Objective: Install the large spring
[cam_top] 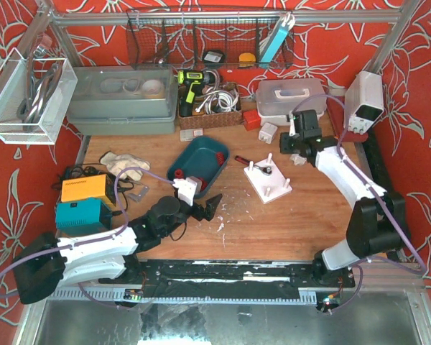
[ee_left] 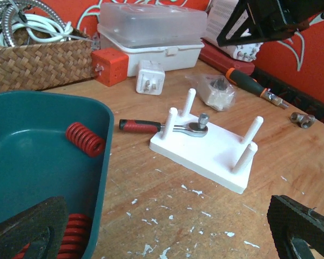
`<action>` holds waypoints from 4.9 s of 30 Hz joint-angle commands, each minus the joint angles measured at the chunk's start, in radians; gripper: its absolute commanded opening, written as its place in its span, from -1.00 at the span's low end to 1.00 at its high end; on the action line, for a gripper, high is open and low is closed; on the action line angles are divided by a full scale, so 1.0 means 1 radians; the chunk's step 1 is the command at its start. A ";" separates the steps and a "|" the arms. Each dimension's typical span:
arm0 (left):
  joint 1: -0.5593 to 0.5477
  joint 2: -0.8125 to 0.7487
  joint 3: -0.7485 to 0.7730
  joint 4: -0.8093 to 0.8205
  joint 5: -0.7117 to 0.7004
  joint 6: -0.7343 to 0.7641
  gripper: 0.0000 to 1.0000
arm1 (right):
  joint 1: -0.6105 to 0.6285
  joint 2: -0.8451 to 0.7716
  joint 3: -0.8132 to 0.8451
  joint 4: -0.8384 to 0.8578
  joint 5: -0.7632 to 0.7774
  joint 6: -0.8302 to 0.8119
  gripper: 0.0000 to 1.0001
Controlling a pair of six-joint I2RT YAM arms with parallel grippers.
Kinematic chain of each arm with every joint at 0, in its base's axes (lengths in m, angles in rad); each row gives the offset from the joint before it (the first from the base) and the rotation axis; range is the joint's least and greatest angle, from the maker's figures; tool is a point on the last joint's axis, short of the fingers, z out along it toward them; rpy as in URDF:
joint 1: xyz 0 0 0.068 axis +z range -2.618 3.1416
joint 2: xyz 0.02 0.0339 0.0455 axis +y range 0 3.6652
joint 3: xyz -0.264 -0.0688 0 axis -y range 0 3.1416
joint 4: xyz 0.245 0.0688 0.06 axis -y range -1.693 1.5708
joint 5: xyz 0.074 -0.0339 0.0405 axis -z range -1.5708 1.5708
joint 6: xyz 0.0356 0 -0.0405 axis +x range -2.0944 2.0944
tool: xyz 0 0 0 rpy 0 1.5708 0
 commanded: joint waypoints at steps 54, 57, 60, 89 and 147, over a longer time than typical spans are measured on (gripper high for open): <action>-0.003 0.009 0.005 0.068 0.146 0.029 1.00 | 0.169 0.207 -0.100 0.058 0.010 -0.073 -0.67; -0.004 0.041 0.008 0.067 0.144 0.030 1.00 | 0.169 0.179 -0.097 0.052 -0.001 -0.080 -0.81; -0.004 0.046 0.010 0.067 0.141 0.031 1.00 | 0.170 0.143 -0.091 0.037 -0.011 -0.092 -0.99; -0.004 0.025 0.007 0.055 0.117 0.023 1.00 | 0.009 0.193 0.091 0.049 -0.005 -0.201 -1.00; 0.293 0.083 0.304 -0.613 -0.170 -0.202 0.13 | 0.289 -0.535 -0.474 0.210 -0.069 0.116 0.98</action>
